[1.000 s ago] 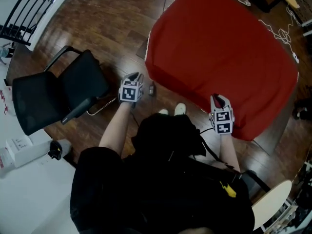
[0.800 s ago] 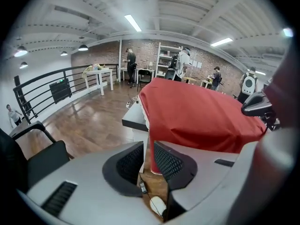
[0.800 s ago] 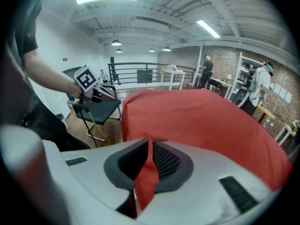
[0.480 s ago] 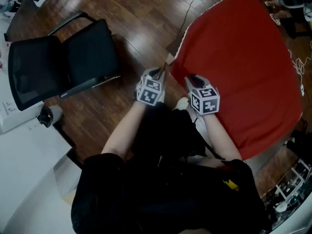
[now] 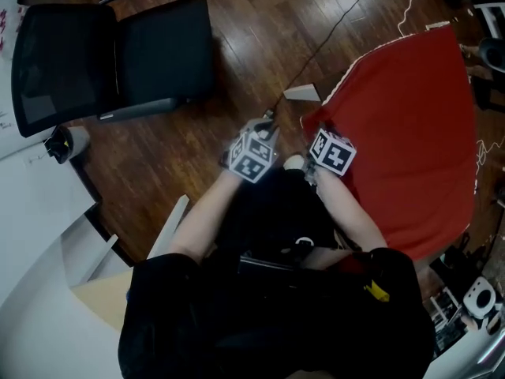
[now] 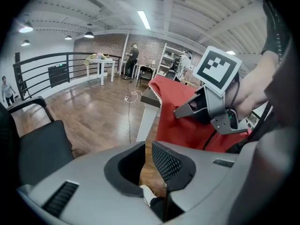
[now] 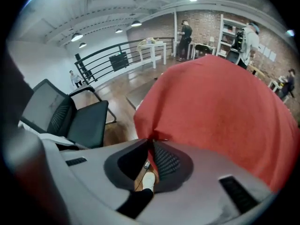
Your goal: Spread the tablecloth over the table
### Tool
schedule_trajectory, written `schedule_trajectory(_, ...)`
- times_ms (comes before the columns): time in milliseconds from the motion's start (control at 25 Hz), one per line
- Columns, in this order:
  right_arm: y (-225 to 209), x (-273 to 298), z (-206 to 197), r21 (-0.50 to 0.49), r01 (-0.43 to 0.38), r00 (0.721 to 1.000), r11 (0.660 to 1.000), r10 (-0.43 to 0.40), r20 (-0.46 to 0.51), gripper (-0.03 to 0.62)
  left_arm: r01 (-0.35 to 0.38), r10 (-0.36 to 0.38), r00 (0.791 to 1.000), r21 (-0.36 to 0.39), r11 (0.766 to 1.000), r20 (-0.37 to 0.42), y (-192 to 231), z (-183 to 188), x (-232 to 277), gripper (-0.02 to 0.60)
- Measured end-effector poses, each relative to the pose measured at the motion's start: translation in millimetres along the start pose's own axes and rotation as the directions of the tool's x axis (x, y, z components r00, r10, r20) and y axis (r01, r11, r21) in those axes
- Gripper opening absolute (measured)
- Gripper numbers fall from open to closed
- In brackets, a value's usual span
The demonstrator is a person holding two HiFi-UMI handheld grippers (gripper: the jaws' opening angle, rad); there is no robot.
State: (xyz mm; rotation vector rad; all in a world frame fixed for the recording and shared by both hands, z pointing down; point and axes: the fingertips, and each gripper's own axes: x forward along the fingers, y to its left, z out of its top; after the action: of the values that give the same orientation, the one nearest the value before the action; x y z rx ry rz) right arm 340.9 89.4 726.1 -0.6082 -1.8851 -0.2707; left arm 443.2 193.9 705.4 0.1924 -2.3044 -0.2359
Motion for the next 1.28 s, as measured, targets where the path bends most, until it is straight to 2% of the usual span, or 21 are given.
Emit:
schedule_trajectory(40,-3.1,-0.3,1.4,0.037,-0.005,1.000,0.999,0.005,0.000,0.014,0.005,-0.005,1.000,-0.006,1.000,0.011,2.7,2.4,0.0,0.041)
schedule_trajectory(80,-4.3,-1.1,2.5,0.074,-0.024,1.000,0.997,0.024,0.001,0.009,0.012,-0.011,1.000,-0.011,1.000,0.024,5.3,5.7,1.1,0.021)
schedule_trajectory(200,-7.0,-8.5,5.2,0.158,-0.095,0.995,0.983,0.092,0.024,0.009,0.043,-0.043,0.998,-0.002,0.999,0.040,11.2,16.4,13.0,0.018)
schedule_trajectory(360,-18.8,-36.6,4.1,0.225,-0.153,0.986,0.962,0.132,0.104,0.008,0.117,-0.119,0.993,0.086,0.989,0.019,1.1,36.0,37.9,0.018)
schedule_trajectory(520,-37.2,-51.6,0.6,0.224,-0.167,0.980,0.960,0.137,0.142,0.008,0.150,-0.155,0.988,0.171,0.974,0.015,-13.8,66.1,65.8,0.020)
schedule_trajectory(600,-44.5,-54.2,-5.7,0.192,-0.142,0.985,0.971,0.119,0.127,0.008,0.158,-0.163,0.987,0.177,0.972,0.015,-16.8,80.1,73.6,0.020)
schedule_trajectory(680,-55.4,-59.1,-12.4,0.139,-0.094,0.990,0.986,0.078,0.119,0.008,0.209,-0.209,0.978,0.164,0.964,-0.015,-25.2,83.2,80.5,0.039)
schedule_trajectory(760,-65.4,-64.0,-15.4,0.105,-0.063,0.991,0.992,0.050,0.126,0.008,0.294,-0.285,0.955,0.149,0.944,-0.075,-39.1,75.7,87.8,0.143)
schedule_trajectory(880,-72.0,-66.0,-18.7,0.110,-0.063,0.991,0.992,0.049,0.128,0.008,0.389,-0.371,0.918,0.136,0.911,-0.141,-60.4,61.7,94.5,0.155)
schedule_trajectory(1000,-73.7,-67.2,-20.2,0.094,-0.061,0.990,0.994,0.048,0.132,0.008,0.473,-0.459,0.872,0.045,0.880,-0.170,-78.1,52.6,101.5,0.166)
schedule_trajectory(1040,-74.6,-68.0,-20.0,0.088,-0.061,0.990,0.994,0.048,0.133,0.008,0.506,-0.498,0.851,0.013,0.862,-0.166,-84.9,54.4,101.5,0.162)
schedule_trajectory(1080,-75.7,-68.8,-19.5,0.084,-0.063,0.990,0.994,0.051,0.135,0.008,0.532,-0.526,0.836,-0.007,0.847,-0.155,-90.5,58.3,99.9,0.113)
schedule_trajectory(1120,-76.7,-69.7,-19.0,0.080,-0.068,0.989,0.994,0.057,0.136,0.008,0.543,-0.539,0.830,-0.011,0.840,-0.144,-93.9,62.6,97.6,0.049)
schedule_trajectory(1160,-76.9,-70.4,-18.5,0.076,-0.076,0.989,0.994,0.065,0.136,0.008,0.542,-0.538,0.832,-0.002,0.840,-0.135,-94.9,66.0,95.2,0.006)
schedule_trajectory(1200,-75.9,-71.1,-18.0,0.070,-0.086,0.988,0.994,0.076,0.137,0.008,0.532,-0.526,0.840,0.013,0.847,-0.131,-93.4,68.4,92.7,0.005)
schedule_trajectory(1280,-68.9,-72.2,-16.4,0.041,-0.113,0.985,0.993,0.106,0.138,0.008,0.483,-0.474,0.870,0.040,0.875,-0.132,-82.8,71.0,87.7,0.003)
